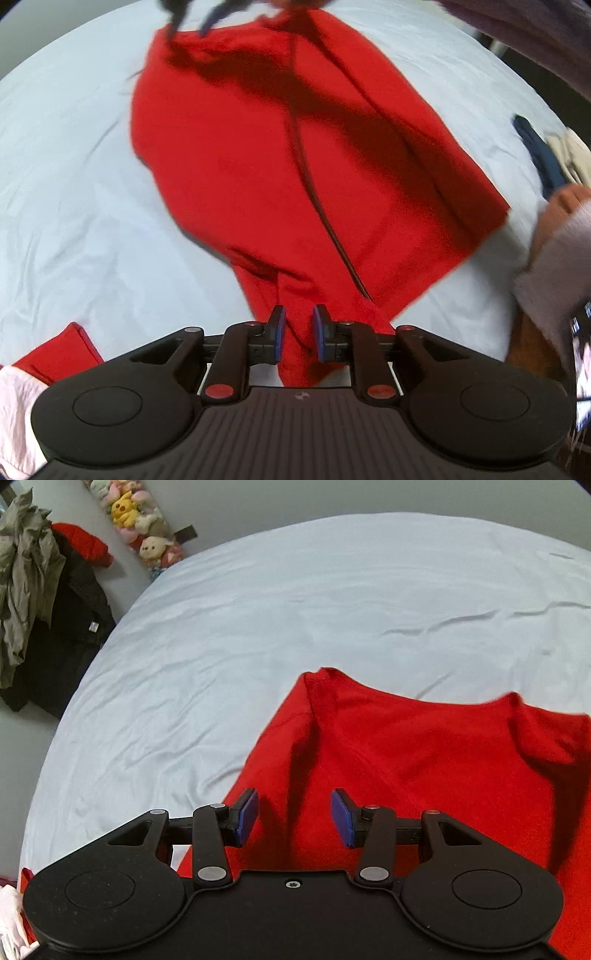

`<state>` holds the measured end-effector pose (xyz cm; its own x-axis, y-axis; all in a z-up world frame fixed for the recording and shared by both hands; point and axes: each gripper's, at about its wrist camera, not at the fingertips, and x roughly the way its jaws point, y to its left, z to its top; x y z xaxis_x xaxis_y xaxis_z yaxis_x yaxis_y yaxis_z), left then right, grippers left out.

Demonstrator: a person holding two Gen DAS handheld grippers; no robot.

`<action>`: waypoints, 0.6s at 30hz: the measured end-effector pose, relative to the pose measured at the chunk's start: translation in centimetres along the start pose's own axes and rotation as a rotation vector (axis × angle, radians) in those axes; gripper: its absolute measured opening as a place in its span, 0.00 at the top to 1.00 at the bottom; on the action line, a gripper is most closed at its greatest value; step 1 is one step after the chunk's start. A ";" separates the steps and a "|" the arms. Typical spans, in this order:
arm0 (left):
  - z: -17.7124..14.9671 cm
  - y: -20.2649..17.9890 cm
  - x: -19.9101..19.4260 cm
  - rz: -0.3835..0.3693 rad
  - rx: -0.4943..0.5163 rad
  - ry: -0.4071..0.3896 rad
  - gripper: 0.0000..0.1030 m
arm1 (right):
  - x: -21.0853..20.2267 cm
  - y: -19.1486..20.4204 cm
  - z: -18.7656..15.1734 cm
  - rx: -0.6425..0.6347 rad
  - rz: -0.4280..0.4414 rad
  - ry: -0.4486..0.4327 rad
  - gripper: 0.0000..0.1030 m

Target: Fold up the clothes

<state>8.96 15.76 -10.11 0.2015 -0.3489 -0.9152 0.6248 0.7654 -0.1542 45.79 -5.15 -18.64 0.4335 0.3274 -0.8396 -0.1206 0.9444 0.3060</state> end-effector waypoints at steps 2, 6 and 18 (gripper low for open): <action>-0.2 -0.5 -0.2 -0.027 0.035 0.001 0.73 | 1.0 0.1 0.1 -0.001 -0.002 0.009 0.57; 0.7 -0.5 1.4 -0.042 0.081 0.005 0.69 | 2.6 0.6 -0.1 -0.020 0.004 0.029 0.72; 0.7 -0.8 2.3 -0.059 0.053 0.052 0.94 | 1.7 1.6 -0.6 -0.133 -0.094 -0.007 0.96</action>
<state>9.45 13.93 -11.87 0.1245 -0.3625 -0.9236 0.6739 0.7142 -0.1894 45.83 -3.06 -19.82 0.4542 0.2379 -0.8586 -0.1962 0.9667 0.1640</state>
